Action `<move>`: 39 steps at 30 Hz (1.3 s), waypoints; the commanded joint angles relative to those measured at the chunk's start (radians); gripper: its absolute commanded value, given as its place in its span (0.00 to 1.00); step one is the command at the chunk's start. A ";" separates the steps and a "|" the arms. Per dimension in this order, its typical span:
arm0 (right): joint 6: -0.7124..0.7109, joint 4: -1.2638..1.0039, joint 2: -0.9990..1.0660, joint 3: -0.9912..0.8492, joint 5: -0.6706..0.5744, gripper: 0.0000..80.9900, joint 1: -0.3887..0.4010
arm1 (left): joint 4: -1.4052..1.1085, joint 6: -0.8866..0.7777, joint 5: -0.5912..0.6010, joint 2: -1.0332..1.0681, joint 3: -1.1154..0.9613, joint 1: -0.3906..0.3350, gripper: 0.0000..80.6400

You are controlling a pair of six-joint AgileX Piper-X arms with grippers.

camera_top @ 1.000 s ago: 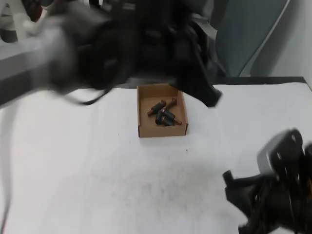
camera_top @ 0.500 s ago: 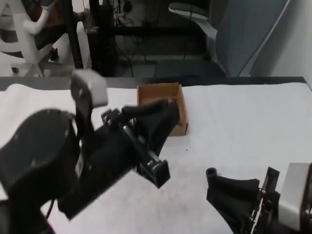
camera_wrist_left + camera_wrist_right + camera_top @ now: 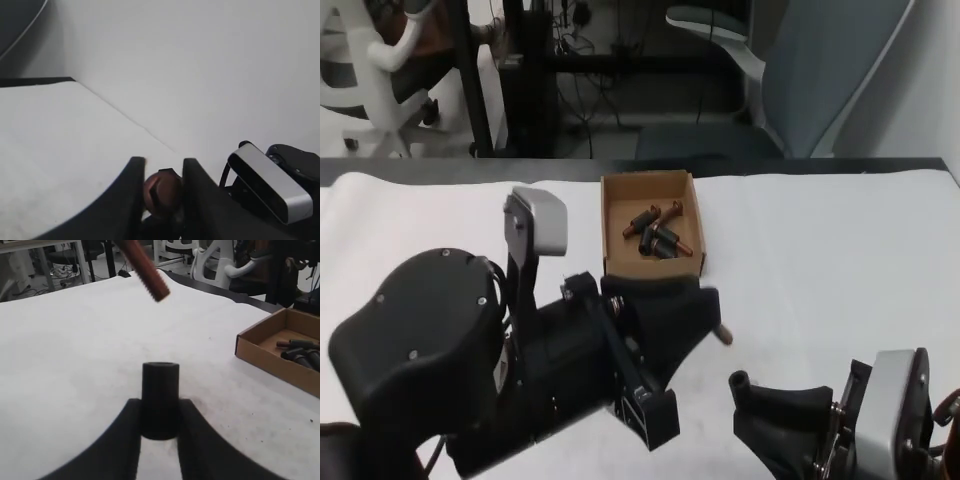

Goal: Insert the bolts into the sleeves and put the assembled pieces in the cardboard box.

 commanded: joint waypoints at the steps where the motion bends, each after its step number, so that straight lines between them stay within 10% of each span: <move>1: -0.051 -0.025 0.002 -0.002 -0.018 0.01 0.004 | 0.019 -0.019 0.025 -0.005 -0.009 0.000 0.02; 39: -0.248 -0.122 0.002 -0.036 -0.139 0.01 0.060 | 0.217 -0.018 0.241 -0.005 -0.013 -0.003 0.02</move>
